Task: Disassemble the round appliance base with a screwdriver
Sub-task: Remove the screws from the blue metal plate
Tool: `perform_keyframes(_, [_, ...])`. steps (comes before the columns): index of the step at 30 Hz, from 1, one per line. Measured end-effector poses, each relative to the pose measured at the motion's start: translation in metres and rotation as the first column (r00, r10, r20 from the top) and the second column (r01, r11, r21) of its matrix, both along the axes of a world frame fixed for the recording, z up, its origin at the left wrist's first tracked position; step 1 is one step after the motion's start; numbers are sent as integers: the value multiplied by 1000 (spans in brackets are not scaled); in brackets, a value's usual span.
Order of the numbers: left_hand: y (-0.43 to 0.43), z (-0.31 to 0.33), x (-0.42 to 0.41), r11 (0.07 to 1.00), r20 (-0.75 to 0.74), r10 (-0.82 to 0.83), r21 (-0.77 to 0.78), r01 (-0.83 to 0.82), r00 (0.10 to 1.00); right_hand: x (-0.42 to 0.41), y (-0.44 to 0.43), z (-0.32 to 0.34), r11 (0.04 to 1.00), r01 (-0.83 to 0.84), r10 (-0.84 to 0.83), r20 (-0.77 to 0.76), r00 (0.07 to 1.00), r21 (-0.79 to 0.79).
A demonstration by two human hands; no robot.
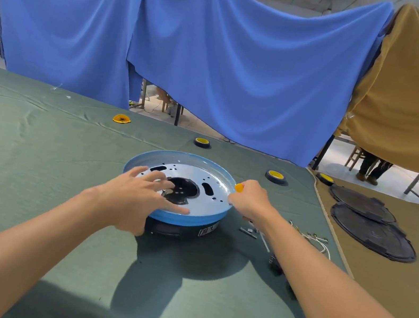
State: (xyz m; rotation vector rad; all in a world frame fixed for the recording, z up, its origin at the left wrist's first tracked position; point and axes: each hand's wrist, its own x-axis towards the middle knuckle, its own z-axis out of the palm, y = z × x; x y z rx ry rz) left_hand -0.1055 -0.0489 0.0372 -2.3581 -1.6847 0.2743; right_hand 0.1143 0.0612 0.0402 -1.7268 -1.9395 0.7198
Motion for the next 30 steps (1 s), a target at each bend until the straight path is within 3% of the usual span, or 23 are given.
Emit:
perform_keyframes(2, [2,3,-3,996,-16,72,-47,-72,997,-5,-3,-2,1000,27,-27,14,1000,5])
perform_keyframes(5, [6,8,14,993,89,88,-85,-80,992,-9,-11,-3,998,59,-60,-25,998,-32])
perform_keyframes(11, [20,1,73,999,236,-4,44,-6,972,0,-26,4,980,17,-40,-116,992,-198])
perform_keyframes(14, [25,-6,85,999,286,-25,38,14,958,7,-16,9,996,24,-29,-54,998,-86])
perform_keyframes(17, [28,-10,85,993,231,-80,100,58,970,6,-1,11,1000,-31,30,52,998,5])
perform_keyframes(21, [30,-3,72,999,223,-31,-6,33,974,-6,18,17,994,-54,41,146,988,91])
perform_keyframes(27, [26,5,47,989,409,34,-144,28,912,-12,29,12,998,-61,56,150,987,34])
perform_keyframes(30, [28,10,48,991,445,58,-135,3,893,-10,22,7,998,-62,59,148,987,16])
